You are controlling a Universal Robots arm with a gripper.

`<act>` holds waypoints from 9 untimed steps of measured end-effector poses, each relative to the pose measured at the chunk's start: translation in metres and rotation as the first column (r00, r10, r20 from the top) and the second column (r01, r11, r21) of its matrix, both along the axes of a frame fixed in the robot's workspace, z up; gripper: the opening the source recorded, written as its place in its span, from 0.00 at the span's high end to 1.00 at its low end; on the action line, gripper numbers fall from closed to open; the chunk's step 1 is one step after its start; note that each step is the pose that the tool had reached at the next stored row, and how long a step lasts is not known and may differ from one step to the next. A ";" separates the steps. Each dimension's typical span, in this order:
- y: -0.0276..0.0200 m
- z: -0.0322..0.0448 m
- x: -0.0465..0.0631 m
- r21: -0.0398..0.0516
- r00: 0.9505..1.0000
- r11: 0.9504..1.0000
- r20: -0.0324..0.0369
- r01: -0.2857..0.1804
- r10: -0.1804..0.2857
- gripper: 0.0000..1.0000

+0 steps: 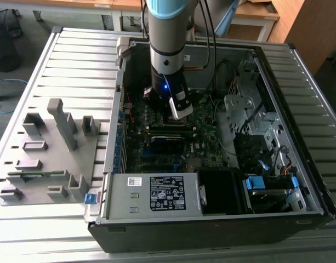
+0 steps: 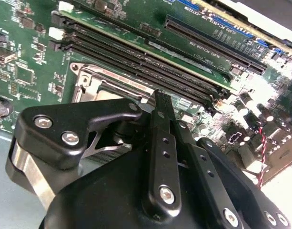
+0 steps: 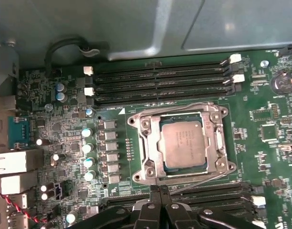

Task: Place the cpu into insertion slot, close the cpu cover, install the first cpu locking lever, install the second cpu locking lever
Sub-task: 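Install the second cpu locking lever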

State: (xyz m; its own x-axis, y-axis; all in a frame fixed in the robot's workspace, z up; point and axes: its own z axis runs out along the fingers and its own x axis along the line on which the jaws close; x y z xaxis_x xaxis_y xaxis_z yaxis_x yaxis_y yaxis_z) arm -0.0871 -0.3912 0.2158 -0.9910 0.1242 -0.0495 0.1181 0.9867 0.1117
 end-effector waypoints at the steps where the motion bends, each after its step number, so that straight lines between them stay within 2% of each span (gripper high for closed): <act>1: 0.0000 -0.0004 -0.001 0.000 1.000 1.000 0.000 0.000 0.000 0.90; 6: 0.0000 -0.0006 -0.001 0.000 1.000 1.000 0.000 0.000 0.000 0.90; 9: 0.0001 -0.0009 -0.001 0.000 1.000 1.000 -0.010 0.000 0.000 0.90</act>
State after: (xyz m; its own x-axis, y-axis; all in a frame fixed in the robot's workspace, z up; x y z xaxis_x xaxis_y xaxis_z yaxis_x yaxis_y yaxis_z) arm -0.0877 -0.3912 0.2149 -0.9914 0.1243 -0.0400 0.1192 0.9867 0.1106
